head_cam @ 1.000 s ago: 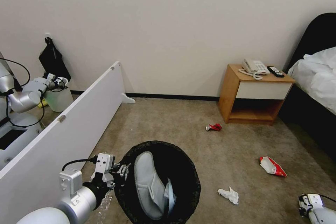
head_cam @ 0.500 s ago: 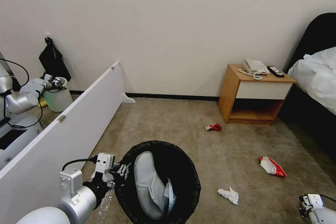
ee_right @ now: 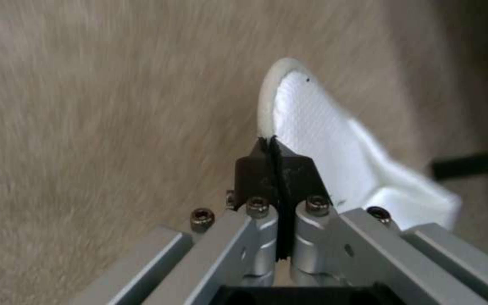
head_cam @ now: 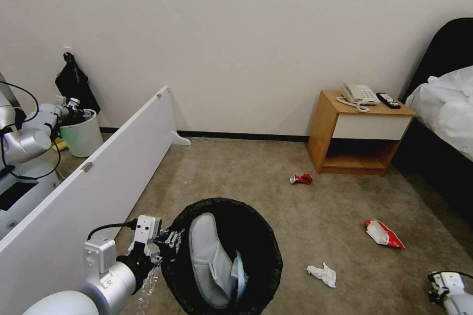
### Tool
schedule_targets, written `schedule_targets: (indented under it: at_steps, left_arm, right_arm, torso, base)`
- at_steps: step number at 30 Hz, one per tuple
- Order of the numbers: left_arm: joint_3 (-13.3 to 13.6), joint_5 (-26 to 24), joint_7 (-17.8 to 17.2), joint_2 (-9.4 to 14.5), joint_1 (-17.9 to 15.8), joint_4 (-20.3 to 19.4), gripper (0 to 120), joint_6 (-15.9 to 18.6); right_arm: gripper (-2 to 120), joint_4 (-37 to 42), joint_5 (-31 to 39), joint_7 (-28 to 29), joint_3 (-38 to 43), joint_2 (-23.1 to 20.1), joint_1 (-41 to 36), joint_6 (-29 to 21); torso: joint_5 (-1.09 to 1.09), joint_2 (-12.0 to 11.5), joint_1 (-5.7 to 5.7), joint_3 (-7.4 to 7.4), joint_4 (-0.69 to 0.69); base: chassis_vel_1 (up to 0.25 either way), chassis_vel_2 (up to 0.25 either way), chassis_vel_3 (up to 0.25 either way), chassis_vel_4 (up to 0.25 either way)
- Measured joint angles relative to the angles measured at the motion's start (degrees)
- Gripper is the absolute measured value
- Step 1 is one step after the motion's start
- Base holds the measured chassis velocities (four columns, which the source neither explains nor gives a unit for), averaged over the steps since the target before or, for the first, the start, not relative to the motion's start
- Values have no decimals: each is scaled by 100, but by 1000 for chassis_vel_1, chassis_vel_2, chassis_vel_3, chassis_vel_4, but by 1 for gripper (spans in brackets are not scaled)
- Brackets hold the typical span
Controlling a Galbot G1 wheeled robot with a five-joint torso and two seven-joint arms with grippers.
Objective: Pick up the trash bin, then pick up the garbage from the floor and place it into the trash bin.
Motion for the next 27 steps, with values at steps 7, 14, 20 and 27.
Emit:
schedule_targets:
  at_steps: [7, 14, 20, 27]
  left_arm:
    - [63, 7, 3, -8, -62, 54, 4, -2]
    - [108, 8, 3, -9, -83, 95, 4, -9]
    - [134, 0, -1, 1, -143, 118, 4, -9]
    - [194, 43, -2, -40, -116, 126, 4, -9]
  right_arm:
    - [0, 1273, 279, 37, 423, -419, -781, -54]
    - [0, 2423, 865, 43, 939, -893, -1438, -110]
    - [0, 3485, 1386, 91, 1538, -1349, -2030, -217]
    - [0, 4415, 1783, 118, 1826, -1663, -2308, -228]
  torso:
    - [2, 0, 0, 0, 2]
    - [1, 0, 0, 0, 2]
    - [0, 0, 0, 1, 0]
    - [2, 0, 0, 1, 1]
  base:
    - [0, 0, 0, 0]
    - [0, 0, 0, 0]
    - [0, 0, 0, 0]
    - [0, 0, 0, 0]
